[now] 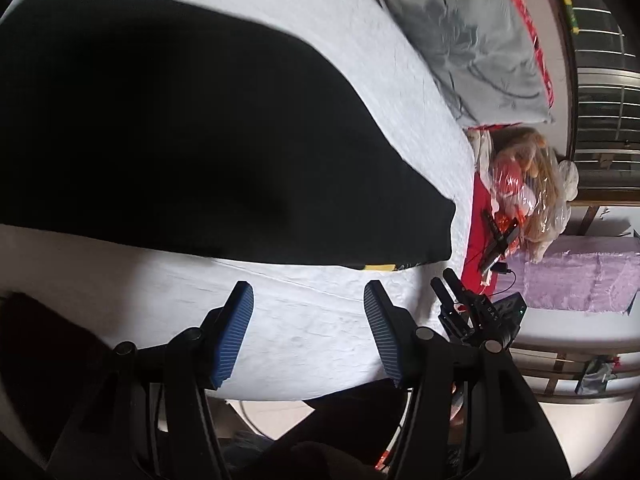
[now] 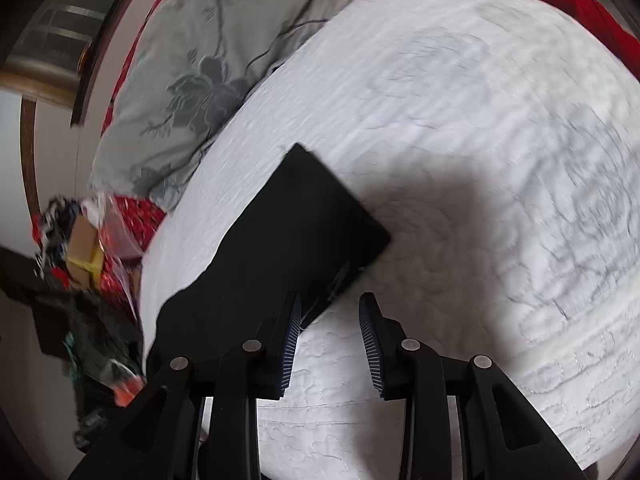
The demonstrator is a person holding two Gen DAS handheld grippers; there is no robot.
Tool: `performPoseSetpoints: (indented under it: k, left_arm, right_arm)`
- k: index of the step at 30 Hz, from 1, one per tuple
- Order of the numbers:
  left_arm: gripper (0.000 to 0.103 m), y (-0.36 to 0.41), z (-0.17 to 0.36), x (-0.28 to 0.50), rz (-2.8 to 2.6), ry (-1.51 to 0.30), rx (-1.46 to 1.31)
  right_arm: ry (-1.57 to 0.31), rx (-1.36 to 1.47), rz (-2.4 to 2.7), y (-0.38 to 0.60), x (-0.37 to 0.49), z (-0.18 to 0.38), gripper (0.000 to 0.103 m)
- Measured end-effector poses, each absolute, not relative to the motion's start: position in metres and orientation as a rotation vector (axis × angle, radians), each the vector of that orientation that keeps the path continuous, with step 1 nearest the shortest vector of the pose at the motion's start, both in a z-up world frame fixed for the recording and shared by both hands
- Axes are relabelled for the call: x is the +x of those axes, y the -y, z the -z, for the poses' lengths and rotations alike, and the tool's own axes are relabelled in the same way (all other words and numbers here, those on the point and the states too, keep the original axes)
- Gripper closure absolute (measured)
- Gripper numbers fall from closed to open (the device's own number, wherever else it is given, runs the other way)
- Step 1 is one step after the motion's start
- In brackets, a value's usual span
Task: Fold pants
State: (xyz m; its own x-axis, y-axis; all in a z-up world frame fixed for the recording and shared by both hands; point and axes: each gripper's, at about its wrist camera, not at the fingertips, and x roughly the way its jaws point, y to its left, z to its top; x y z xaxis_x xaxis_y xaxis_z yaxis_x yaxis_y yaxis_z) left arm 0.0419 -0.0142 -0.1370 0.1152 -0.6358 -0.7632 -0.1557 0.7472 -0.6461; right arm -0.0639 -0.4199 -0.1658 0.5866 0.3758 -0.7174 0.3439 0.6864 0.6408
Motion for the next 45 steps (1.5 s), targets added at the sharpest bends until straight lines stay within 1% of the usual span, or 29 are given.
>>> performPoseSetpoints:
  k: [3, 8, 14, 18, 20, 25, 28, 29, 30, 32, 33, 35, 37, 40, 43, 45]
  left_arm:
    - [0.047, 0.034, 0.141, 0.044, 0.405, -1.447, -0.691]
    - [0.047, 0.060, 0.152, 0.051, 0.399, -1.479, -0.751]
    - [0.047, 0.089, 0.163, 0.060, 0.386, -1.509, -0.772]
    - [0.047, 0.100, 0.174, 0.061, 0.377, -1.551, -0.771]
    - [0.047, 0.103, 0.177, 0.059, 0.380, -1.562, -0.770]
    - [0.047, 0.102, 0.173, 0.067, 0.342, -1.521, -0.766]
    - [0.049, 0.102, 0.170, 0.075, 0.320, -1.494, -0.751]
    - [0.057, 0.104, 0.170, 0.076, 0.301, -1.494, -0.733]
    - [0.071, 0.106, 0.170, 0.077, 0.280, -1.489, -0.705]
    - [0.079, 0.108, 0.170, 0.078, 0.260, -1.496, -0.647]
    - [0.087, 0.105, 0.168, 0.077, 0.265, -1.502, -0.662]
    - [0.088, 0.099, 0.158, 0.073, 0.306, -1.504, -0.722]
    - [0.088, 0.099, 0.146, 0.067, 0.340, -1.483, -0.669]
    - [0.088, 0.107, 0.153, 0.057, 0.361, -1.505, -0.625]
    - [0.088, 0.120, 0.184, 0.046, 0.362, -1.616, -0.612]
    - [0.088, 0.124, 0.191, 0.042, 0.366, -1.628, -0.585]
  right_arm:
    - [-0.939, 0.921, 0.003, 0.433, -0.071, 0.172, 0.059]
    - [-0.902, 1.024, 0.011, 0.443, -0.065, 0.185, 0.058]
    - [-0.864, 1.037, 0.021, 0.441, -0.046, 0.189, 0.058]
    - [-0.841, 1.063, 0.006, 0.446, -0.042, 0.189, 0.054]
    - [-0.834, 1.070, -0.001, 0.448, -0.043, 0.190, 0.054]
    - [-0.810, 1.094, -0.030, 0.451, -0.045, 0.193, 0.050]
    - [-0.799, 1.074, -0.028, 0.449, -0.040, 0.192, 0.047]
    - [-0.797, 1.061, -0.024, 0.448, -0.038, 0.191, 0.047]
    - [-0.794, 1.044, -0.022, 0.447, -0.036, 0.190, 0.050]
    - [-0.823, 0.998, 0.009, 0.445, -0.030, 0.189, 0.081]
    - [-0.858, 0.995, 0.004, 0.445, -0.026, 0.190, 0.087]
    - [-0.853, 1.004, -0.005, 0.448, -0.029, 0.184, 0.088]
    - [-0.794, 1.016, -0.062, 0.448, -0.040, 0.163, 0.088]
    - [-0.755, 0.968, -0.119, 0.447, -0.063, 0.140, 0.088]
    - [-0.787, 0.954, -0.075, 0.456, -0.085, 0.155, 0.088]
    - [-0.833, 0.958, -0.008, 0.465, -0.095, 0.177, 0.088]
